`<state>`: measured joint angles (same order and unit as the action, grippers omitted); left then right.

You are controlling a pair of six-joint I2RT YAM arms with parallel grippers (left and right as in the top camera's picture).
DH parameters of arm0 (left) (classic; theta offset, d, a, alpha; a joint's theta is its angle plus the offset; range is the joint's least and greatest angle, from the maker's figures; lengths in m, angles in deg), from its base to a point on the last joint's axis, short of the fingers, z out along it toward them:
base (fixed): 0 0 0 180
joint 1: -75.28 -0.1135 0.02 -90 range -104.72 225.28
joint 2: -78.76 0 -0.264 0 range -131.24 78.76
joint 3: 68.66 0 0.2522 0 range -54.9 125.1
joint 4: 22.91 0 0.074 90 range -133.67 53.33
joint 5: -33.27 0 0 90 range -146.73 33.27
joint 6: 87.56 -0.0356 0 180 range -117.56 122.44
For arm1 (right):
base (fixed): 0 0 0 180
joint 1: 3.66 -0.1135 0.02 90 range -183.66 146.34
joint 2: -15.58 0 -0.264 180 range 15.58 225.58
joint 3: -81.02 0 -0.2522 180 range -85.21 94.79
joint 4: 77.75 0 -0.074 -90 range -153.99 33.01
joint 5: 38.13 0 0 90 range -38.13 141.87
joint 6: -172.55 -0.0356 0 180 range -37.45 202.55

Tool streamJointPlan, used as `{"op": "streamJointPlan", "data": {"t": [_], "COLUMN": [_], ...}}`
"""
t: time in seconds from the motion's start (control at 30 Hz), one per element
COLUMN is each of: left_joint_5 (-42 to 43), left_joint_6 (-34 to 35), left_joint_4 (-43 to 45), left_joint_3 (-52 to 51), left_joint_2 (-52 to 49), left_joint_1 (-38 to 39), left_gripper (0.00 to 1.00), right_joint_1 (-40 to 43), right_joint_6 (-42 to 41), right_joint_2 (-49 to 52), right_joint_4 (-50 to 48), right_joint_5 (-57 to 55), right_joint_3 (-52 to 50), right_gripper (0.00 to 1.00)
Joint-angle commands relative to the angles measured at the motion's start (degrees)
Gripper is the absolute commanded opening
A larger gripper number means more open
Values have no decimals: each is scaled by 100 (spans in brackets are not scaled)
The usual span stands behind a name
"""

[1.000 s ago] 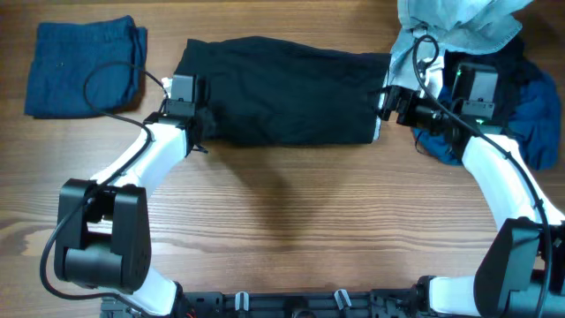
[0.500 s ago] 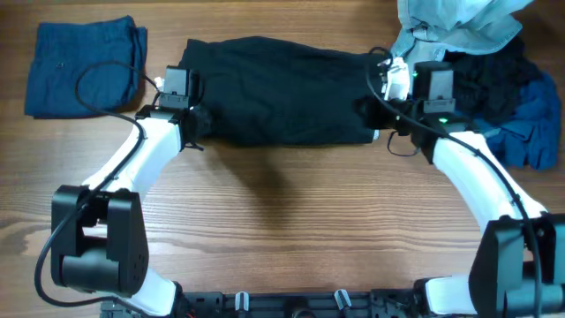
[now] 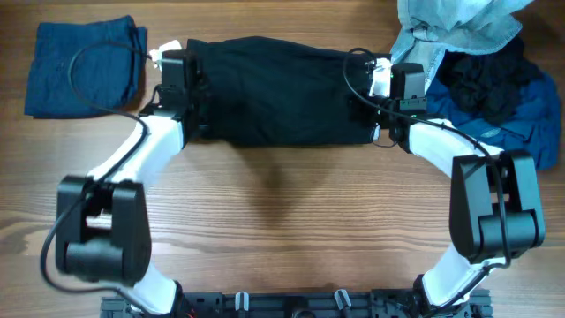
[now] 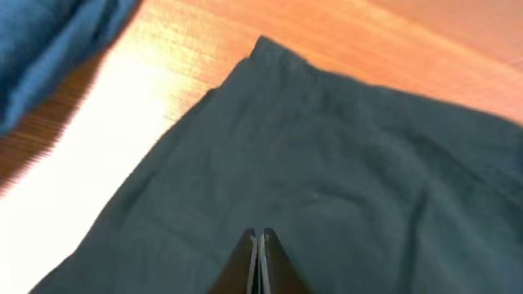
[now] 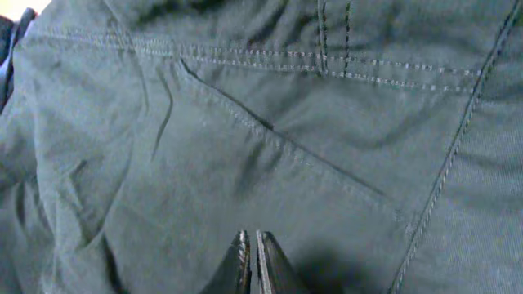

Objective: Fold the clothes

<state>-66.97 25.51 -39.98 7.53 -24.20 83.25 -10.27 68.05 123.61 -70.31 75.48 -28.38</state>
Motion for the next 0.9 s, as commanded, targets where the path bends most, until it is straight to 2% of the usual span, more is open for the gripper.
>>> {"op": "streamJointPlan", "data": {"t": [0.0, 0.17, 0.33, 0.47, 0.53, 0.63, 0.73, 0.8, 0.87], "left_joint_5": [-72, -72, -70, -68, -39, 404, 1141, 1279, 1189], "left_joint_6": [-7, 39, 317, 323, 651, 1054, 1086, 1086, 1084], "left_joint_4": [103, 160, -262, -1097, -1770, -2603, -3283, -3659, -4072], "left_joint_3": [59, 59, 57, 59, 59, 57, 57, 57, 57], "left_joint_2": [-715, -1423, -1460, -1460, -1460, -1460, -1460, -1460, -1460], "left_joint_1": [24, 55, 55, 55, 55, 55, 55, 55, 55], "left_gripper": [4, 4, 4, 5, 7, 8, 17, 15, 9], "right_joint_1": [-20, -24, -31, -31, -28, -31, -31, -28, -28], "right_joint_6": [-173, -435, -1062, -1156, -1158, -1158, -1137, -1075, -922], "right_joint_2": [155, 350, 811, 863, 863, 863, 863, 863, 841], "right_joint_4": [-151, -282, 37, 892, 1314, 1939, 2638, 2964, 3259], "right_joint_5": [-446, -629, -321, -57, 125, 450, 501, 496, 516], "right_joint_3": [90, 90, 90, 92, 92, 92, 92, 92, 92], "right_gripper": [6, 8, 9, 7, 6, 4, 4, 4, 4]}}
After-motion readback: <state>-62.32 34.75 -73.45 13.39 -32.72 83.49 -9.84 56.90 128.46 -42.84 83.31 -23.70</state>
